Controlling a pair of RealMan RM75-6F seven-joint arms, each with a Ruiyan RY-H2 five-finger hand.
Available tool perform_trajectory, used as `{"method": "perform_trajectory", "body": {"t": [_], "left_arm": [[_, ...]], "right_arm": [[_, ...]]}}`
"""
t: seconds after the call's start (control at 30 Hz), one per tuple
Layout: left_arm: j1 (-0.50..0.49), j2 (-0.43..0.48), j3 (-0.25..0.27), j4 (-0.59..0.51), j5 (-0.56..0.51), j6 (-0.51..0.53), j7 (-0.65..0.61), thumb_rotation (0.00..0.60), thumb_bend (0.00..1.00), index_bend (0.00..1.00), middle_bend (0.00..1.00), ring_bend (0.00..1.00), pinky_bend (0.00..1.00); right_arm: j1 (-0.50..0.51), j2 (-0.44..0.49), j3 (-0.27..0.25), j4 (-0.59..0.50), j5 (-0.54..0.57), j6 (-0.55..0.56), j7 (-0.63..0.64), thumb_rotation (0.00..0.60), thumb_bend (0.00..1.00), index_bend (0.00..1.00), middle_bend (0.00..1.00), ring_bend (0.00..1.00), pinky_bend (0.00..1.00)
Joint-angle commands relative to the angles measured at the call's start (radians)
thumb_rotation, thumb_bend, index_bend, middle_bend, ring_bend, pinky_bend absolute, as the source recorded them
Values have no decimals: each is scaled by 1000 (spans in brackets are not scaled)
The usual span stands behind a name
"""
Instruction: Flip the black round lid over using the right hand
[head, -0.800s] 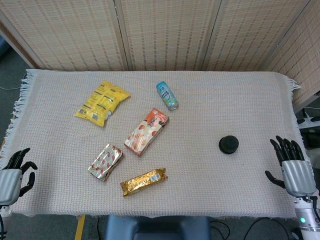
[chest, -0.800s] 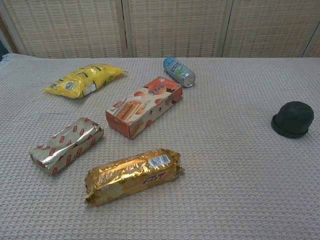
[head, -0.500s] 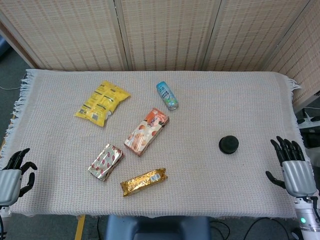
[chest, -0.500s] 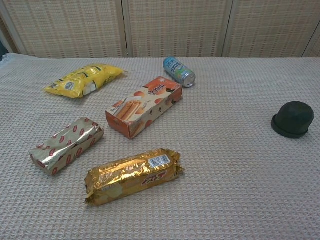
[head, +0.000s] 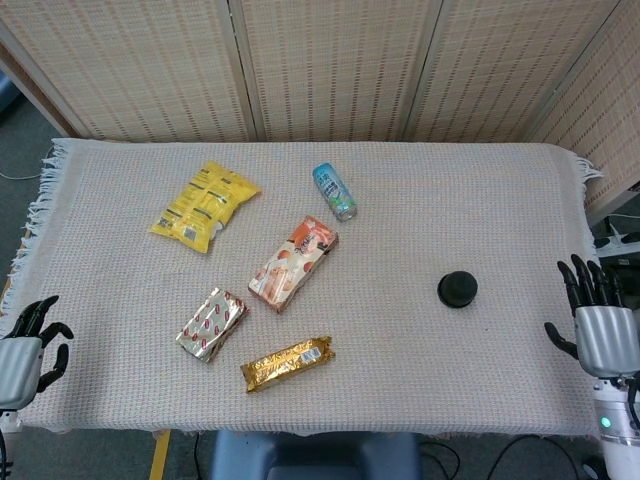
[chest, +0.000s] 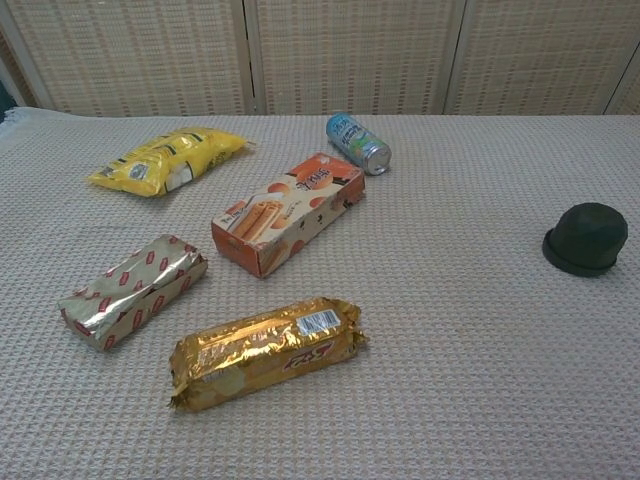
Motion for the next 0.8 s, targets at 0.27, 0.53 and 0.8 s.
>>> {"method": "perform_trajectory", "body": {"t": [0.27,0.53,0.8], "left_arm": [[-3,-3,-3,-3,-15,-13,16,600,528,483,97,102,526],[1,1,-1,-7,-12,-6,9,600,528,484,97,103,527],[3,6,-1,-9,-14,-7,5,600,528,480,97,102,527]], "right_arm": [[121,52,43,-86,147,-278,1,600,153,0,0,0,23],[244,92,79,-131,368,-534,-35,600,153,0,0,0,34],[369,91,94,-100,543,-768,3,600,153,0,0,0,41]]}}
